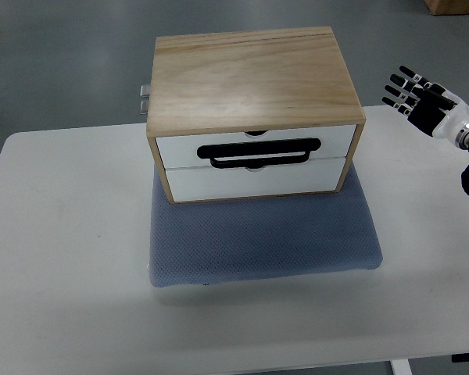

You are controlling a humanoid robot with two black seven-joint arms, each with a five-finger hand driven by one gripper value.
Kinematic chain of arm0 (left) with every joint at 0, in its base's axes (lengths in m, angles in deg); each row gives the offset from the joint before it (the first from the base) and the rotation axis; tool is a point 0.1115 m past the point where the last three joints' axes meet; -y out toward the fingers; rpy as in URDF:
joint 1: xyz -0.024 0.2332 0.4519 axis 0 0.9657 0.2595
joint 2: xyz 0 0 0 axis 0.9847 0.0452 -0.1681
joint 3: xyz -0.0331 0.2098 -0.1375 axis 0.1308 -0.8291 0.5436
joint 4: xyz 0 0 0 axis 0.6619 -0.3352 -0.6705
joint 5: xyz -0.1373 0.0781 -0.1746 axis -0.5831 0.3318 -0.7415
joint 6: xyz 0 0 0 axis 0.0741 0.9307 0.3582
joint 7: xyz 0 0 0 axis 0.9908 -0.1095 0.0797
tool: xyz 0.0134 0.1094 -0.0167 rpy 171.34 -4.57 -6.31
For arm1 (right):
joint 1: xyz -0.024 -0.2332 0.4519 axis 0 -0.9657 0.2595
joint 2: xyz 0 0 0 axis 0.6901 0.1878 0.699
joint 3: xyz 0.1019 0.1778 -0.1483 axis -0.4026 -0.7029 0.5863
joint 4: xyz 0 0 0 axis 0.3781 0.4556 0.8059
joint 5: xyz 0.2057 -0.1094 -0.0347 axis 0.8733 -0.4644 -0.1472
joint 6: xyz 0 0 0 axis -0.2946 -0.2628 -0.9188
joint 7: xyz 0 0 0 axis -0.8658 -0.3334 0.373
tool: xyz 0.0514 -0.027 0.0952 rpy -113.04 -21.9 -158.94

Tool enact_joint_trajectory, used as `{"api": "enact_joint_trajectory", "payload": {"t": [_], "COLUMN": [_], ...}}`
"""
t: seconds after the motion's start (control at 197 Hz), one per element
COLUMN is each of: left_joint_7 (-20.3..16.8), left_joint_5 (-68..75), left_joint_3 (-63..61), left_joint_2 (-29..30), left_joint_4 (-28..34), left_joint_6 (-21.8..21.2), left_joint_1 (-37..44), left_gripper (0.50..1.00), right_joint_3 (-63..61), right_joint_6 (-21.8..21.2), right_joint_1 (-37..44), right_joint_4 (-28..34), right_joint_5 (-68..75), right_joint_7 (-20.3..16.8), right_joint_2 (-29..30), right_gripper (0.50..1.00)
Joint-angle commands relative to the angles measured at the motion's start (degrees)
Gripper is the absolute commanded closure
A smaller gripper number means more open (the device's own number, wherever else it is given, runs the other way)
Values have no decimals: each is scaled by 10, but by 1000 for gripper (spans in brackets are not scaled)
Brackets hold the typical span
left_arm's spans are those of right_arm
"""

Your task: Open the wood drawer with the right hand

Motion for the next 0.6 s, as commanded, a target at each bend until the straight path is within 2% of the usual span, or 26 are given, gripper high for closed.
{"api": "enact_joint_trajectory", "payload": {"t": [0.0, 0.593], "left_joint_7": [0, -2], "left_joint_5": [0, 0], "left_joint_3": [1, 1], "left_joint_2": [0, 0], "left_joint_4": [0, 0], "left_joint_6": [-1, 0], "left_joint_1": [0, 0], "left_gripper": [500, 500], "right_joint_3": [3, 10], "right_joint_6": [2, 4], "right_joint_1": [1, 4], "right_joint_4": [0, 0], "right_joint_5": [-1, -2], "right_joint_7": [0, 0], "right_joint_2": [-1, -9], "right_gripper": [546, 546]}}
